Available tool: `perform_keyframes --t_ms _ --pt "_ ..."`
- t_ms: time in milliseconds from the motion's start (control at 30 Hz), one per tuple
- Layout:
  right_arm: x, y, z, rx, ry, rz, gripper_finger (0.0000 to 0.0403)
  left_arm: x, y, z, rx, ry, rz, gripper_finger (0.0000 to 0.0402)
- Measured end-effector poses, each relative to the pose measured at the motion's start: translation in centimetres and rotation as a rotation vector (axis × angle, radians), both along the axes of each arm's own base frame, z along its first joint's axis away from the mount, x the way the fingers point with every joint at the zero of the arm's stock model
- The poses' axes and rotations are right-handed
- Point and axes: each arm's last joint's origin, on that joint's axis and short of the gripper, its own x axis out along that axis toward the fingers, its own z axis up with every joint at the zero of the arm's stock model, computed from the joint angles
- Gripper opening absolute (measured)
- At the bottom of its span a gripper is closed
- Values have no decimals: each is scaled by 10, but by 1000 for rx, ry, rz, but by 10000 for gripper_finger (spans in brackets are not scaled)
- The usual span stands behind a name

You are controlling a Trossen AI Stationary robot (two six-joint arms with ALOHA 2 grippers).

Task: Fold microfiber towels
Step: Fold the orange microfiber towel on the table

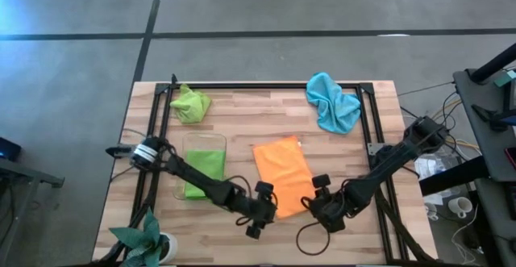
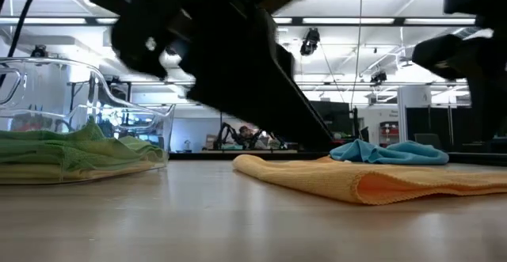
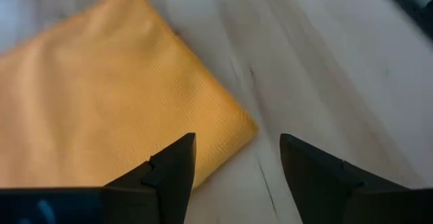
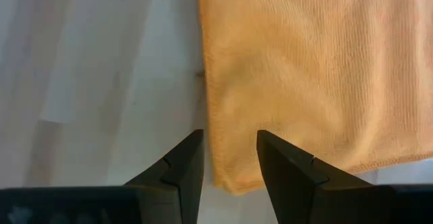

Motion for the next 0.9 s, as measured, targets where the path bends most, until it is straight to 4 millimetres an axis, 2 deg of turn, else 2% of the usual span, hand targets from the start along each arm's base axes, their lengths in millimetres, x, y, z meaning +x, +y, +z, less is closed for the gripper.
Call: perform_keyframes --t_ms 200,400,700,900 --pt "-14 11 -3 -29 -17 26 149 14 -16 -13 101 102 -1 199" --pt "-22 9 -11 -78 -32 -3 171 21 -21 -19 166 74 12 199" --pt "-21 7 -32 -135 20 57 170 23 -19 -17 198 60 48 199" --pt "-14 5 -37 -98 39 19 154 28 -22 -6 186 49 42 199"
